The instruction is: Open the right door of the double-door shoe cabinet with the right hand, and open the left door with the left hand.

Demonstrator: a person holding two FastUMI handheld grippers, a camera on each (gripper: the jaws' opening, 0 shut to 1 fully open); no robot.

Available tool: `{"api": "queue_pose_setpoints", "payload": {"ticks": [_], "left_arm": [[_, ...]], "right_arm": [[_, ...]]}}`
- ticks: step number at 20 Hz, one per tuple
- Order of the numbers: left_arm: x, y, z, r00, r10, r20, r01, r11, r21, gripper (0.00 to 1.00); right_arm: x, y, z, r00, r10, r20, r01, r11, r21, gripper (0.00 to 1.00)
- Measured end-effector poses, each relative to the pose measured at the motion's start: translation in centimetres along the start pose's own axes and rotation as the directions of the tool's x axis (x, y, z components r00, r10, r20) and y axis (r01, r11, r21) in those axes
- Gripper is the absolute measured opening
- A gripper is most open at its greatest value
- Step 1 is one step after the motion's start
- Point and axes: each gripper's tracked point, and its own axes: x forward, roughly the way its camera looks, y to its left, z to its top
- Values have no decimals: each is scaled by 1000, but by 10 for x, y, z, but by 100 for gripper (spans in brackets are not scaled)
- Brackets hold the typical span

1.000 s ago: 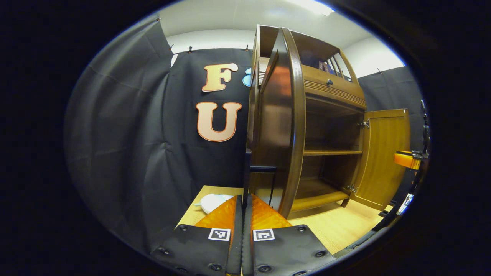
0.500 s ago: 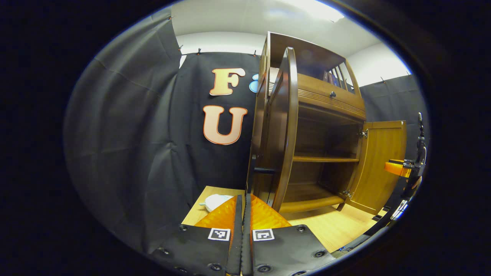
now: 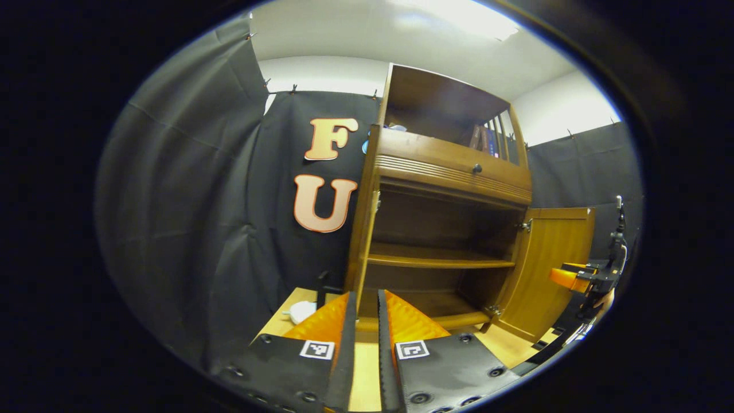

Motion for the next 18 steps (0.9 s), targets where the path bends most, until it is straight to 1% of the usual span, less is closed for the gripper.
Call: {"api": "queue_pose_setpoints", "payload": {"ticks": [2, 5, 9, 11, 13, 16, 17, 18], "left_arm": [[2, -10, 10, 999, 21, 26, -22, 999, 38, 34], [8, -35, 28, 998, 23, 64, -28, 997, 79, 42], [23, -68, 41, 997, 1, 72, -7, 997, 80, 69], [32, -78, 47, 997, 8, 75, -15, 996, 93, 82], [41, -87, 50, 997, 12, 77, -20, 994, 109, 87], [51, -90, 50, 996, 42, 78, -52, 991, 125, 96], [53, -91, 51, 995, 54, 83, -65, 989, 134, 99], [55, -90, 50, 995, 63, 80, -74, 987, 141, 99]], "right_arm": [[0, -6, 8, 1000, -3, 6, 4, 1000, -4, 92], [0, -14, 19, 1000, -8, 14, 9, 1000, -18, 92], [0, -23, 32, 1000, -6, 25, 7, 1000, -14, 92], [-2, -27, 39, 999, -9, 36, 9, 1000, -17, 92], [-4, -32, 48, 999, -18, 51, 19, 999, -26, 92], [-8, -43, 57, 997, -34, 73, 36, 999, -26, 92], [-10, -46, 59, 996, -38, 78, 40, 999, -23, 98], [-11, -48, 60, 996, -41, 82, 43, 999, -19, 98]]}}
